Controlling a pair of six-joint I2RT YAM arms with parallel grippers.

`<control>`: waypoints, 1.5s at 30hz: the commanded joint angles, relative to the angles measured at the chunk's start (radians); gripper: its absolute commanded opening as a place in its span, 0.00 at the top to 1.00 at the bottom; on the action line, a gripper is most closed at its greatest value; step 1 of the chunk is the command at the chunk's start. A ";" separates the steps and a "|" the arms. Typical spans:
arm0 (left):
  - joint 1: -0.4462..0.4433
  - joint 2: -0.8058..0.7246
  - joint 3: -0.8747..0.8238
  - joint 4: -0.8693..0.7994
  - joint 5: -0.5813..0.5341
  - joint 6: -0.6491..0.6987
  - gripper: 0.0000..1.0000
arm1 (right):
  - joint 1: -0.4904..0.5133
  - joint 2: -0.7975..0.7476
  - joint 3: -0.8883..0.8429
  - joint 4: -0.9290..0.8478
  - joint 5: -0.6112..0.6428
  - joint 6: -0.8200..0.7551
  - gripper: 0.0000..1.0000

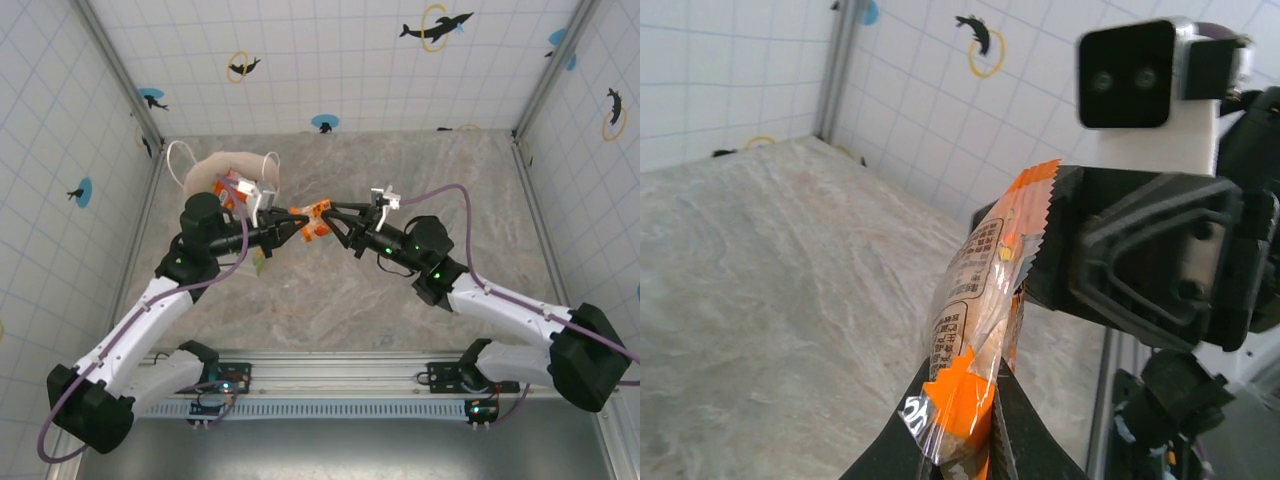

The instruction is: Place the snacks into the paper bag

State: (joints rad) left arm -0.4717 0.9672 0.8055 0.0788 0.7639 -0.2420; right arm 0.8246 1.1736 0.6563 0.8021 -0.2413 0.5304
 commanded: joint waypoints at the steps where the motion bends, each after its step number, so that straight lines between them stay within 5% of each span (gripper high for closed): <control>1: -0.001 -0.045 0.056 -0.031 -0.144 0.021 1.00 | 0.003 -0.051 0.006 -0.008 0.082 -0.037 0.52; 20: -0.001 -0.140 0.297 -0.181 -0.968 0.115 0.90 | 0.010 -0.103 -0.069 -0.052 0.173 -0.036 0.48; 28: 0.012 0.002 0.365 -0.370 -0.956 0.030 0.87 | 0.015 0.005 0.038 -0.113 0.117 0.006 0.48; 33: 0.104 0.033 0.344 -0.383 -0.860 -0.019 0.85 | 0.021 0.056 0.092 -0.131 0.114 0.023 0.47; 37: 0.135 0.057 0.343 -0.415 -0.872 -0.065 0.63 | 0.026 0.124 0.165 -0.152 0.104 0.057 0.46; 45: 0.267 0.104 0.489 -0.521 -0.783 -0.045 0.48 | 0.031 0.306 0.418 -0.337 0.093 0.168 0.45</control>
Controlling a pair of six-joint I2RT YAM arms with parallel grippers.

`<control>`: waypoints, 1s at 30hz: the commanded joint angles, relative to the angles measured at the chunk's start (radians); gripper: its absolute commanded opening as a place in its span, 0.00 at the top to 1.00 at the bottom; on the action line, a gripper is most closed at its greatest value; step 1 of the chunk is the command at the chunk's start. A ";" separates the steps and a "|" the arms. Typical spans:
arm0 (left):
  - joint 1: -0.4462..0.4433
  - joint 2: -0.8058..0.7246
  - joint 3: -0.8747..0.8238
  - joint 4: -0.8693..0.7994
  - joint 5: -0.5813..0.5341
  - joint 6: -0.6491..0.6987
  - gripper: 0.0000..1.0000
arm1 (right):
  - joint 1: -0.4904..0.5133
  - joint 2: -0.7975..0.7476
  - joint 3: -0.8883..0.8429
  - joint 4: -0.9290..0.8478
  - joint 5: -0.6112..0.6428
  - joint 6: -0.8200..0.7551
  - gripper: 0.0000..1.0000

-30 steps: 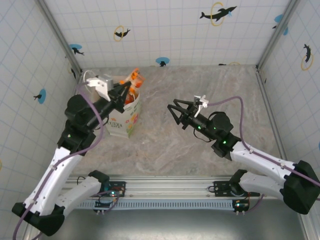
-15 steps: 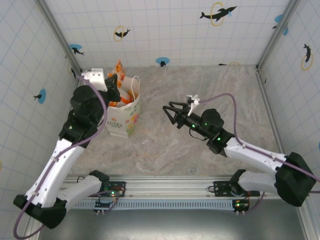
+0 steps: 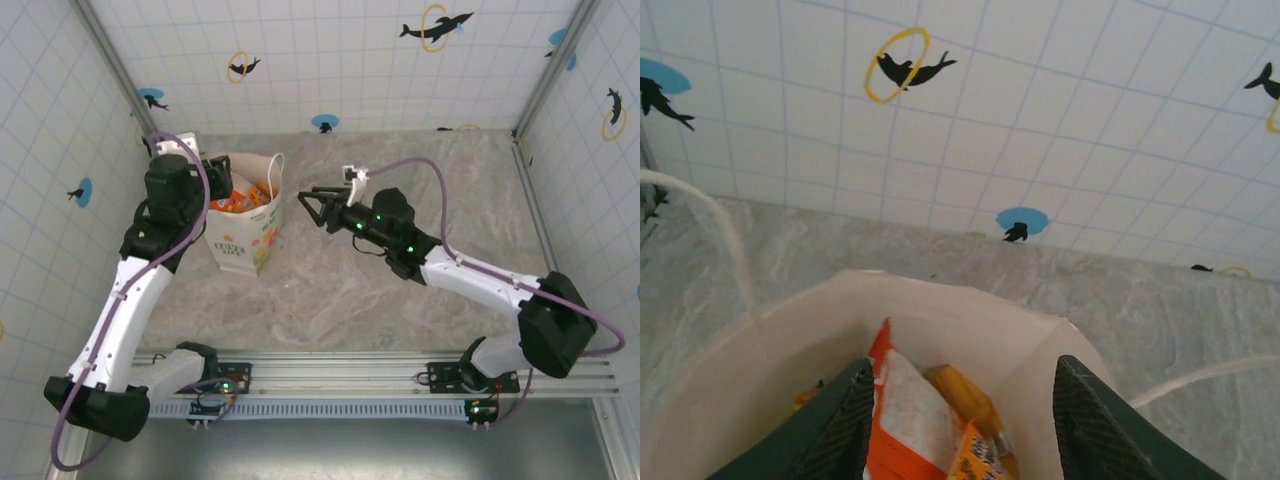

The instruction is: Place the snacks into the paper bag

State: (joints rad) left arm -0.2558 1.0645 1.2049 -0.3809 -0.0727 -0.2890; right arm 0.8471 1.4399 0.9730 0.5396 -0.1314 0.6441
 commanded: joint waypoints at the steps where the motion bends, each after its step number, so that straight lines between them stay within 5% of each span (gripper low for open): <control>1: 0.085 0.012 0.115 -0.085 0.082 0.007 0.47 | 0.009 0.058 0.124 -0.078 -0.032 0.064 0.45; 8: 0.294 0.077 0.257 -0.211 0.250 0.048 0.39 | 0.006 0.174 0.282 -0.088 -0.102 0.144 0.45; 13: 0.473 0.153 0.314 -0.233 0.472 0.028 0.37 | -0.002 0.253 0.391 -0.109 -0.129 0.203 0.44; 21: 0.579 0.193 0.268 -0.176 0.592 -0.025 0.36 | -0.028 0.331 0.477 -0.074 -0.152 0.273 0.43; 30: 0.587 0.215 0.170 -0.067 0.732 -0.066 0.42 | -0.028 0.407 0.565 -0.051 -0.181 0.334 0.45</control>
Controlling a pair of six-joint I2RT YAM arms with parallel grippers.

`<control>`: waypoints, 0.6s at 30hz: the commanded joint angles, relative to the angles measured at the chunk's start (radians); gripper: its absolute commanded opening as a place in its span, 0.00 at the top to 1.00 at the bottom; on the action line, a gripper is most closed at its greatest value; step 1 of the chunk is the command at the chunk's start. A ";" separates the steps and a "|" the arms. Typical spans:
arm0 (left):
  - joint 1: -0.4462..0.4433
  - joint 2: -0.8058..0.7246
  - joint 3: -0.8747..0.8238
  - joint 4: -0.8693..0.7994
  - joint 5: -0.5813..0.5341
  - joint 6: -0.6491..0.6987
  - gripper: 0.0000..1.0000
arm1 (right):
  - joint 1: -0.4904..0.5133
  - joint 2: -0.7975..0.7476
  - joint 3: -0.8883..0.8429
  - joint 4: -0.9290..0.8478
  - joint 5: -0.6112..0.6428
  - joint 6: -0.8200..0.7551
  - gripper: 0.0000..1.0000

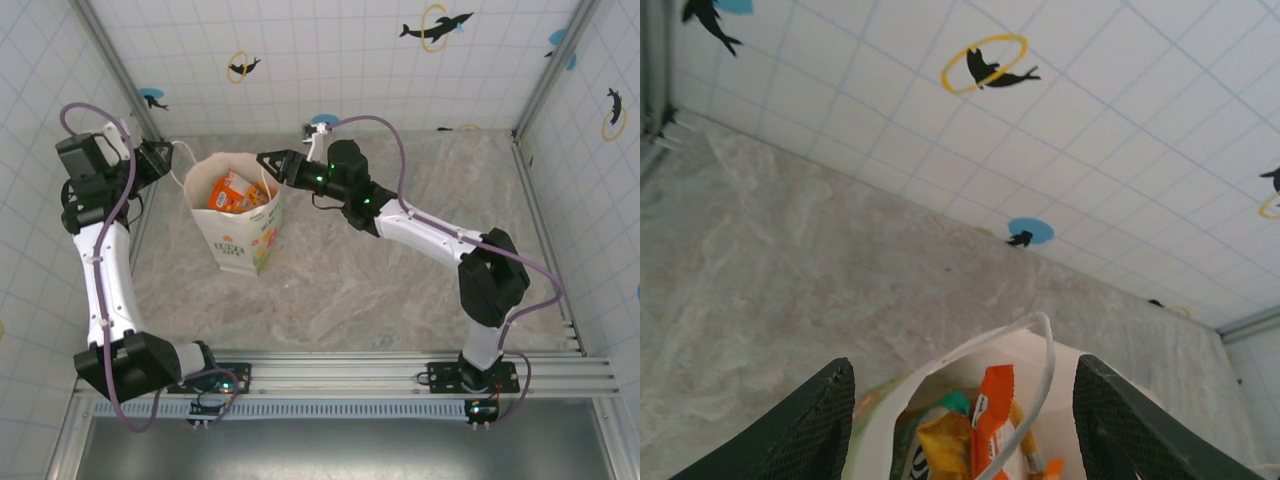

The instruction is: Place the snacks into the paper bag

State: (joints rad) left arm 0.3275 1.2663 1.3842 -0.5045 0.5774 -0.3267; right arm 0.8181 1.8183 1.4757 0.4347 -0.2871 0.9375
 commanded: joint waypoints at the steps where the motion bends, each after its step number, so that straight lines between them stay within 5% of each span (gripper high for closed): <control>1: 0.004 0.015 -0.011 0.063 0.080 -0.031 0.42 | 0.002 0.032 0.070 0.052 -0.028 0.041 0.46; 10: 0.004 0.040 -0.031 0.107 0.124 -0.031 0.54 | 0.009 0.033 0.097 0.039 -0.009 0.040 0.50; 18: 0.003 0.041 -0.062 0.128 0.123 -0.020 0.51 | 0.009 0.026 0.097 0.027 0.009 0.037 0.52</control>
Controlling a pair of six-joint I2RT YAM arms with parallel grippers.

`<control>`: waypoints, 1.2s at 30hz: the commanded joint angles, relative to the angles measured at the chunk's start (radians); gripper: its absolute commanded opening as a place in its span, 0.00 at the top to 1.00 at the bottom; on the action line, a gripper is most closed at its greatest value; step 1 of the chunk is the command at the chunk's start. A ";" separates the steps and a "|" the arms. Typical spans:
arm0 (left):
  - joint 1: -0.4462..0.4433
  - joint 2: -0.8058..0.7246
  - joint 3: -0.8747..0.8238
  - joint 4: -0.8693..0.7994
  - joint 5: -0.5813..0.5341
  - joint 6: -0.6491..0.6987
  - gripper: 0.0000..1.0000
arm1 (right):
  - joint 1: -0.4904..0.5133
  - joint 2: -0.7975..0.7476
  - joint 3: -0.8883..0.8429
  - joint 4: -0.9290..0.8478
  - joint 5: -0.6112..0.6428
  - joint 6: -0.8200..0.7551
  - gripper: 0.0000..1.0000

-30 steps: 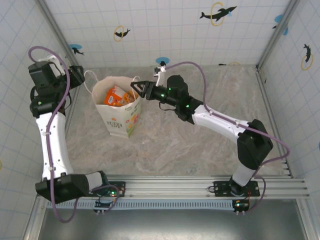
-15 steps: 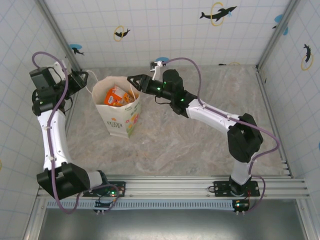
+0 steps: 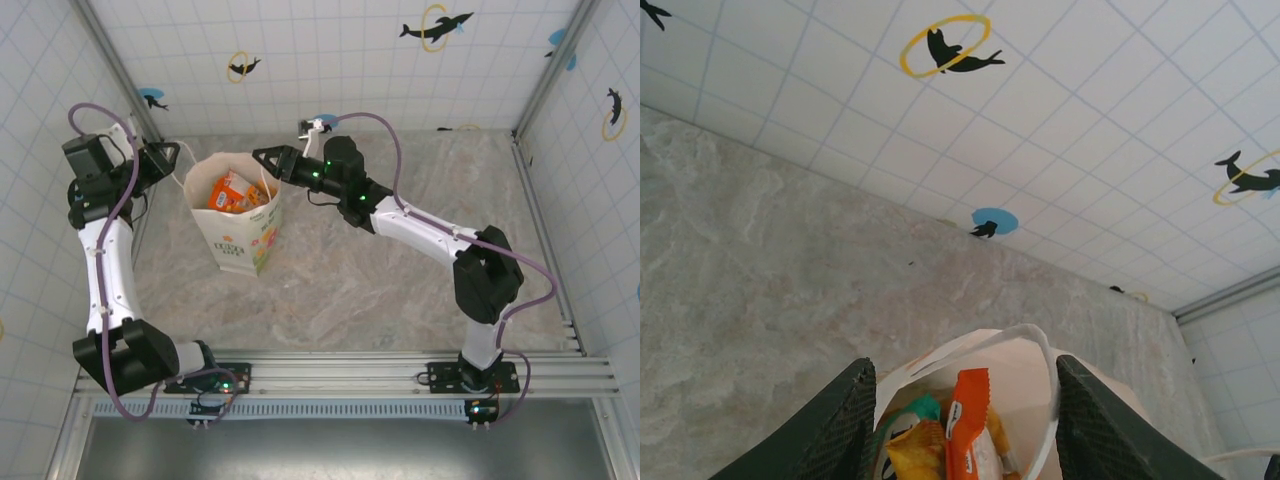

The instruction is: Place the snacks into the paper bag

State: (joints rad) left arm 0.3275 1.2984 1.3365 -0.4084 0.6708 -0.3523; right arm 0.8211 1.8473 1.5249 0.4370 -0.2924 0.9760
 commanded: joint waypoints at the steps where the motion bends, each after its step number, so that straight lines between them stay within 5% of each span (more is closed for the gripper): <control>1: 0.003 0.011 -0.016 0.032 0.034 0.007 0.51 | 0.006 -0.003 0.049 0.025 0.016 -0.001 0.52; 11: 0.004 0.025 -0.035 0.051 0.070 0.013 0.62 | 0.007 0.013 0.072 0.023 0.021 0.006 0.60; 17: 0.003 0.015 -0.031 0.078 0.082 -0.005 0.76 | 0.007 0.009 0.073 0.035 0.032 0.003 0.70; 21: 0.002 0.006 -0.029 0.083 0.092 -0.018 0.99 | 0.006 0.006 0.075 0.036 0.043 -0.012 0.82; 25: 0.002 -0.018 -0.033 0.096 0.117 -0.034 1.00 | -0.001 -0.007 0.078 0.024 0.039 -0.025 0.93; 36: -0.092 -0.062 -0.014 0.145 0.140 -0.097 1.00 | -0.024 -0.145 0.078 -0.135 0.097 -0.180 1.00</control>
State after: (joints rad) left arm 0.2752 1.2713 1.2881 -0.3489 0.7742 -0.4198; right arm 0.8104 1.7969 1.5513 0.3031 -0.2245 0.8608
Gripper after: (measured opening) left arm 0.041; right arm 0.051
